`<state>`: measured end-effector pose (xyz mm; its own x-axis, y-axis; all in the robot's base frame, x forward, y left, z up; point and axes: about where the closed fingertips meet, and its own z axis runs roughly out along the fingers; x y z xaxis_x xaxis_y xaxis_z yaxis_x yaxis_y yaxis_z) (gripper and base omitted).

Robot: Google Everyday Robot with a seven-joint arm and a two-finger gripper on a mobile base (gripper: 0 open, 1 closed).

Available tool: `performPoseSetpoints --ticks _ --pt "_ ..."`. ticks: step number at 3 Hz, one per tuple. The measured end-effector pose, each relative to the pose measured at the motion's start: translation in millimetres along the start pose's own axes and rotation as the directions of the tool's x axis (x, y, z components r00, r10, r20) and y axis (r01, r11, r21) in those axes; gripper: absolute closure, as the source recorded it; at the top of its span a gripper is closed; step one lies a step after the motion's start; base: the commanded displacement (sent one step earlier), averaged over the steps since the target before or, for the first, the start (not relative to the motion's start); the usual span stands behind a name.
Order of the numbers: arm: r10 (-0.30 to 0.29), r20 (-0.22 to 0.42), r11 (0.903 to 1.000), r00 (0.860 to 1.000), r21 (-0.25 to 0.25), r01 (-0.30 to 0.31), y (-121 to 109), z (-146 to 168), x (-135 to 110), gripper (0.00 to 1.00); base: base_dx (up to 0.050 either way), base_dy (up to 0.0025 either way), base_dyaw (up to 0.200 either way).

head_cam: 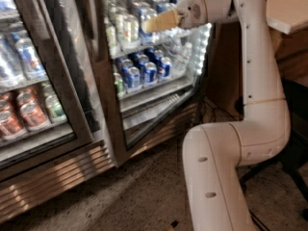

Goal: Close right fridge door

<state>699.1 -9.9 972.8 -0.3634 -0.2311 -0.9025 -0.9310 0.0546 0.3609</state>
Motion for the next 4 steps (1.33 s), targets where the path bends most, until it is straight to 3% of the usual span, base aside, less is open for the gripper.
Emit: performPoseSetpoints --ticks 1,3,4 --pt "-0.001 0.010 1.0000 1.000 0.004 0.001 -1.9 2.5 -3.2 1.00 0.000 -0.00004 0.129" --pt "-0.001 0.010 1.0000 1.000 0.004 0.001 0.6 0.8 -1.8 1.00 0.000 0.00000 0.000" --pt "-0.007 0.000 0.9995 1.000 0.030 0.007 4.5 3.6 -10.0 1.00 0.000 0.00000 0.000"
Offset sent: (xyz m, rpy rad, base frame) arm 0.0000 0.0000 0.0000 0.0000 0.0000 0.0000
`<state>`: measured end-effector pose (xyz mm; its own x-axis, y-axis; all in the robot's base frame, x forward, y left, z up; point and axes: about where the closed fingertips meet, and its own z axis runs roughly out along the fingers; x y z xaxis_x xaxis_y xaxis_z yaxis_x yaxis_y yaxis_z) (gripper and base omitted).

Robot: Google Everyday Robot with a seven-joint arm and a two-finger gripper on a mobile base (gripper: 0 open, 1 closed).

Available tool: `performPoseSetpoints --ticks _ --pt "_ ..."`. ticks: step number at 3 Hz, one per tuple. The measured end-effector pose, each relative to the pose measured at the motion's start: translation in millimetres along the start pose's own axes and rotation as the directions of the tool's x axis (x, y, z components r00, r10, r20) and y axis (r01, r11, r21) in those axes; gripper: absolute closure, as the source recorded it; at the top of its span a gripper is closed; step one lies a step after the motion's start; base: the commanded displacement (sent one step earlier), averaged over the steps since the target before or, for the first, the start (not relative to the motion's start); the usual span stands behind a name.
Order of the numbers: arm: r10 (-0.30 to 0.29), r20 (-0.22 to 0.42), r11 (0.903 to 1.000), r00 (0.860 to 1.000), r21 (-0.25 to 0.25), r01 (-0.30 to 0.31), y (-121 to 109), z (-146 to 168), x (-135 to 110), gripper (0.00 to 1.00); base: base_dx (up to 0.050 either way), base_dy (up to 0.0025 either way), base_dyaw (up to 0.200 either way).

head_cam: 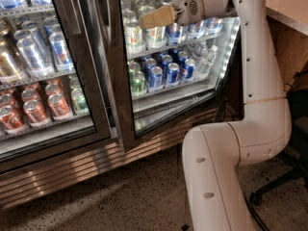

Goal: Close right fridge door

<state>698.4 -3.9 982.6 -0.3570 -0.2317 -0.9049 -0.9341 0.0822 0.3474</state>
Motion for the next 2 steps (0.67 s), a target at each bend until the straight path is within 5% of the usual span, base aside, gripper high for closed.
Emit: performPoseSetpoints --ticks 2 --pt "0.003 -0.008 0.9998 1.000 0.019 -0.003 4.2 0.1 -2.4 1.00 0.000 0.00000 0.000"
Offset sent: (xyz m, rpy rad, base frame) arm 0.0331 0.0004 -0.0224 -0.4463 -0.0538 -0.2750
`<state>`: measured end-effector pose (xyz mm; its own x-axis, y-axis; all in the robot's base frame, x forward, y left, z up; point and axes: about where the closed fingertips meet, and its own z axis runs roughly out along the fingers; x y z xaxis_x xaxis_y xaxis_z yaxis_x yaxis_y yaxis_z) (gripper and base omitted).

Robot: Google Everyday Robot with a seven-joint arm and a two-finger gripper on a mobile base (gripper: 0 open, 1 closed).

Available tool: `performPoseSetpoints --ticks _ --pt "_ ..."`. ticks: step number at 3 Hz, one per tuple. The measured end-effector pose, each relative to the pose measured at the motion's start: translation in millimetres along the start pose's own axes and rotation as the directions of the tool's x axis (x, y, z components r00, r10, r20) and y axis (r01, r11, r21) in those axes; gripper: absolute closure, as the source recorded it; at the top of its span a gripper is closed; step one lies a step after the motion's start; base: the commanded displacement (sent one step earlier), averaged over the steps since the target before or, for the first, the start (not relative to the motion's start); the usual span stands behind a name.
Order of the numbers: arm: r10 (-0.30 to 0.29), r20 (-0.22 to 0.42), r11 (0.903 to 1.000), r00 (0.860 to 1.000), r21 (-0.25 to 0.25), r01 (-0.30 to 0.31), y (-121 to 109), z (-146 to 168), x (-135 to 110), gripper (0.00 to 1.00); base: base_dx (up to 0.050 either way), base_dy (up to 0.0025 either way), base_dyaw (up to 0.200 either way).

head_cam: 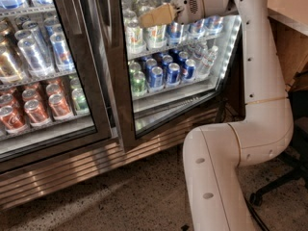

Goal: Close right fridge door

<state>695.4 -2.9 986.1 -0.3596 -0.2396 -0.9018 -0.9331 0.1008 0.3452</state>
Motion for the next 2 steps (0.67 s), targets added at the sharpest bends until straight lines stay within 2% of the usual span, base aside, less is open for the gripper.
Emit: performPoseSetpoints --ticks 1,2 --pt "0.026 -0.051 0.9920 0.998 0.125 -0.019 -9.7 -6.1 3.0 1.00 0.000 0.00000 0.000" --pt "0.026 -0.051 0.9920 0.998 0.125 -0.019 -7.5 -7.7 4.3 1.00 0.000 0.00000 0.000"
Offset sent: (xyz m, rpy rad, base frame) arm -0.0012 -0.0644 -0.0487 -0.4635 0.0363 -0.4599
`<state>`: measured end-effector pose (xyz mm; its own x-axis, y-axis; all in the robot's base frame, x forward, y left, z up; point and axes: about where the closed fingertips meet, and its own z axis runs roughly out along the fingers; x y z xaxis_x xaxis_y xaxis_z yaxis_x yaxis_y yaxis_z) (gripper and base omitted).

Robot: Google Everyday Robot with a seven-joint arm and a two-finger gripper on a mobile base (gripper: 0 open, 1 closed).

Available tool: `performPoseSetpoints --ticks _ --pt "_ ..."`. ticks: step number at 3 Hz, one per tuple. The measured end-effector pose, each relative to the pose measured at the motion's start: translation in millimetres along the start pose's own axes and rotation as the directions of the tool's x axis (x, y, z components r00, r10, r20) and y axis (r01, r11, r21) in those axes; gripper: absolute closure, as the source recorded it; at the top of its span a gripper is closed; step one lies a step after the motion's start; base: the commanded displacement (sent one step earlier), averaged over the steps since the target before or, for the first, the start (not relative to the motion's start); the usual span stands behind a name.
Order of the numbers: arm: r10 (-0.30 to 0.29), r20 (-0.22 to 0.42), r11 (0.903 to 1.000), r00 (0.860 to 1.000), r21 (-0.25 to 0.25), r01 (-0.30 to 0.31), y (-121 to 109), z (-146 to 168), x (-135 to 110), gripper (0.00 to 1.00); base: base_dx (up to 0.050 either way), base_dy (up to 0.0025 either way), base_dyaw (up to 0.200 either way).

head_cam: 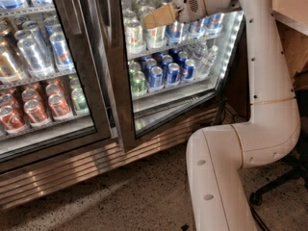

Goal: Close right fridge door

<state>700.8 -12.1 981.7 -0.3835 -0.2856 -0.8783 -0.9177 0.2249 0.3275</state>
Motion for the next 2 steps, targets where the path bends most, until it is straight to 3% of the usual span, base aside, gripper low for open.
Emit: performPoseSetpoints --ticks 1,2 --pt "0.038 -0.027 0.9958 0.999 0.084 -0.036 -12.9 -9.0 17.2 1.00 0.000 0.00000 0.000" --pt "0.053 -0.053 0.9905 0.997 0.130 -0.045 -2.8 -5.8 17.2 1.00 0.050 0.00006 -0.001"
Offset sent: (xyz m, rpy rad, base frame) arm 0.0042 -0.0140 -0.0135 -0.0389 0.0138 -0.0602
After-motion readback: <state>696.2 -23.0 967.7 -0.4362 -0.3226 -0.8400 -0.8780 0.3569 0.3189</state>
